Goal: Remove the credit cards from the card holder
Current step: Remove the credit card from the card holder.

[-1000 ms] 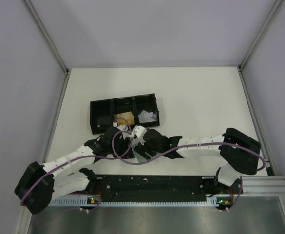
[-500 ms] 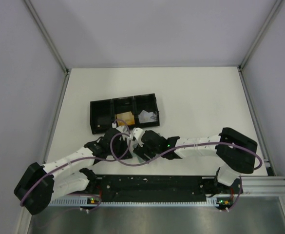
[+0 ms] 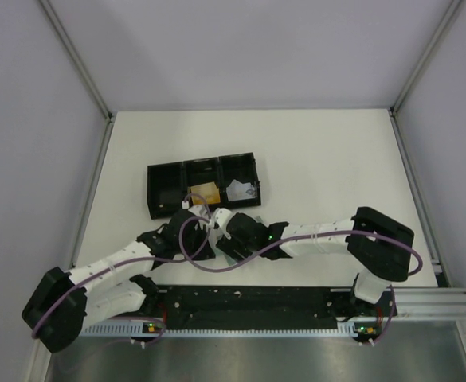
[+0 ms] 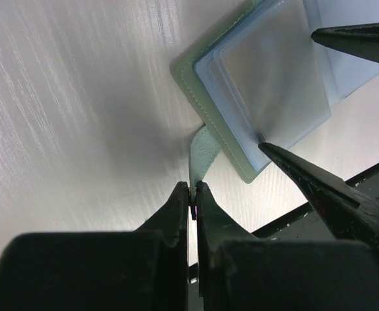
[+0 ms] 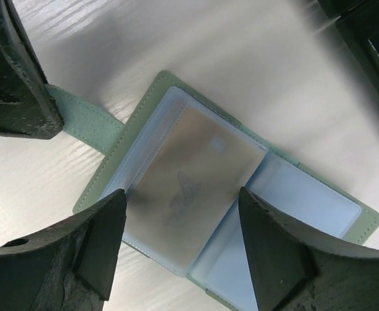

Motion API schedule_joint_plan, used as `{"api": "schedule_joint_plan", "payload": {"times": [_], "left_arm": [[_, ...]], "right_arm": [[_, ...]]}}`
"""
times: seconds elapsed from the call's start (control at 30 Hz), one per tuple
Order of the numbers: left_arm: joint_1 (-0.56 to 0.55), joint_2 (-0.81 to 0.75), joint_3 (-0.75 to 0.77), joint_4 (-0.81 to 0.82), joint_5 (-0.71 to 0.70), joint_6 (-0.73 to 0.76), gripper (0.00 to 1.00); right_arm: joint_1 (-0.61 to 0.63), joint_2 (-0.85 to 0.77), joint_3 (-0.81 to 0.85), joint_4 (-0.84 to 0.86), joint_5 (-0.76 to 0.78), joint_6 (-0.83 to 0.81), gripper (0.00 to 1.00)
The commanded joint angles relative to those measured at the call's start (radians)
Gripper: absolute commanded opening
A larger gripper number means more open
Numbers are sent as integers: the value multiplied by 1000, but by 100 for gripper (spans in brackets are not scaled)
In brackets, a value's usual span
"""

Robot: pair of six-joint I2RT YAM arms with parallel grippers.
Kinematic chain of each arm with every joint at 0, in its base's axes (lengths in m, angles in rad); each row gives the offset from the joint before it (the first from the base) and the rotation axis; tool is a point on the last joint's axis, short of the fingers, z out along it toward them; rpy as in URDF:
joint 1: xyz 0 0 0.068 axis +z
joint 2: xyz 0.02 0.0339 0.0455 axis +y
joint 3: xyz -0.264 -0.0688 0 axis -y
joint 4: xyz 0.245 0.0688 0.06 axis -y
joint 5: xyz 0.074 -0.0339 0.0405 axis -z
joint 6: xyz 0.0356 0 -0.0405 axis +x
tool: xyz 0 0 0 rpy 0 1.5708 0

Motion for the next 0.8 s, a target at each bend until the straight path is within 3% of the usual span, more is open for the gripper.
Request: {"api": "schedule_joint_plan", "payload": {"times": [0.0,0.17,0.43,0.63,0.77], "left_arm": [[-10,-36,8,-6,-6,29,0],[-10,-51,13,-27,-18,38,0],[-10,-47,17,-35,-18,44,0],[-10,-42,20,-41,-8,55,0],[-10,-50,19,-50,-3,67,0]], "right_arm": [[13,4,35,-66,134,-20,68],[13,-16,23,-91,243,-32,64],[-15,-87,15,-88,271,-32,42],[-76,-117,6,-83,235,-12,41],[-190,-147,-11,-126,252,87,44]]}}
